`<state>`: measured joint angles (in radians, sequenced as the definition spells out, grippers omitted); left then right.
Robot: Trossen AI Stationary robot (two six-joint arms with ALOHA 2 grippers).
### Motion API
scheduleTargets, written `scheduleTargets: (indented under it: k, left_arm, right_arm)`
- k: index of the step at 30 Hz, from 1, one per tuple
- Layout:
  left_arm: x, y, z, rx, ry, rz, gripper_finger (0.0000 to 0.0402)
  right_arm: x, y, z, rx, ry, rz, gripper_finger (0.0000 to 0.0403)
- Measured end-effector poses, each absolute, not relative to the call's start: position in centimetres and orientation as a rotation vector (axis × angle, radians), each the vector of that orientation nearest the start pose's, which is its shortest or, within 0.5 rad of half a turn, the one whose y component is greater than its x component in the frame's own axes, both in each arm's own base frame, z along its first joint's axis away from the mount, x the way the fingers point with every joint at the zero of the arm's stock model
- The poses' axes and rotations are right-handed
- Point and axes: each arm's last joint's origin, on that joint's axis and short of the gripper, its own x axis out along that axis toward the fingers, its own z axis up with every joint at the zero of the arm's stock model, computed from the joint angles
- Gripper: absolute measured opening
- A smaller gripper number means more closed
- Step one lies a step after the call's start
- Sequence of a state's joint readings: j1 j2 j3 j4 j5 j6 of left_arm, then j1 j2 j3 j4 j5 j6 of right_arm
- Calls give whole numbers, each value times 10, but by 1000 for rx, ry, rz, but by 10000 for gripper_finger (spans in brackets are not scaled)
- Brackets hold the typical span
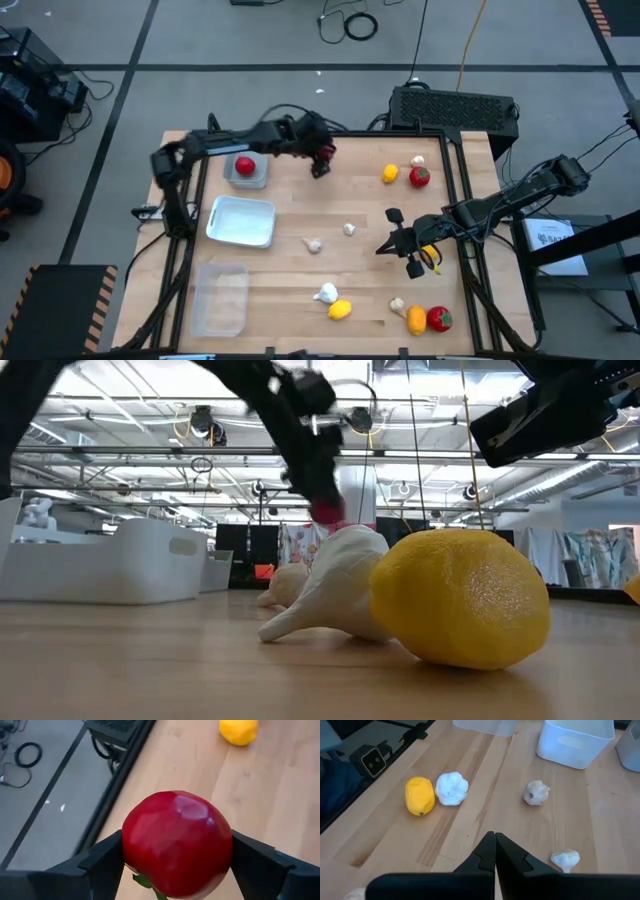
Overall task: Sort produce into baskets
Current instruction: Put the red tomato into the gray bin
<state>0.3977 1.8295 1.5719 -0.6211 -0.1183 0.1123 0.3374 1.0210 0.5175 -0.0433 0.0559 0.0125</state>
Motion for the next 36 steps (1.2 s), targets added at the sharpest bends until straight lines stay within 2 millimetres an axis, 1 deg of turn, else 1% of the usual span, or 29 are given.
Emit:
scheduleTargets:
  k: [2,4,6,8,11,16,19,23,27,31,36]
  left_arm:
    - [351,156,296,-17,941,465,310]
    - [336,155,307,-22,976,507,310]
    - [322,155,314,-48,997,552,310]
    - [310,157,314,-69,1038,581,310]
    - [292,163,305,-105,1149,651,310]
    - [261,185,282,-200,1321,780,310]
    - [244,199,269,-256,1371,833,309]
    - [222,218,258,-396,1374,901,309]
    - [210,225,249,-512,1359,929,320]
    - [202,231,246,-523,1370,976,345]
    - [201,233,247,-520,1357,981,367]
  right_arm:
    - [197,67,212,-93,543,271,0]
    - [197,67,213,-92,542,271,0]
    - [197,67,213,-82,542,270,0]
    - [197,67,213,-71,543,268,0]
    - [197,67,213,-63,545,266,0]
    - [197,67,213,-58,546,266,0]
    - [197,67,212,-48,549,263,0]
    - [197,67,212,-45,549,262,0]
    - [197,67,212,-45,549,262,0]
    - [197,67,212,-46,549,262,0]
    - [197,68,212,-48,549,263,0]
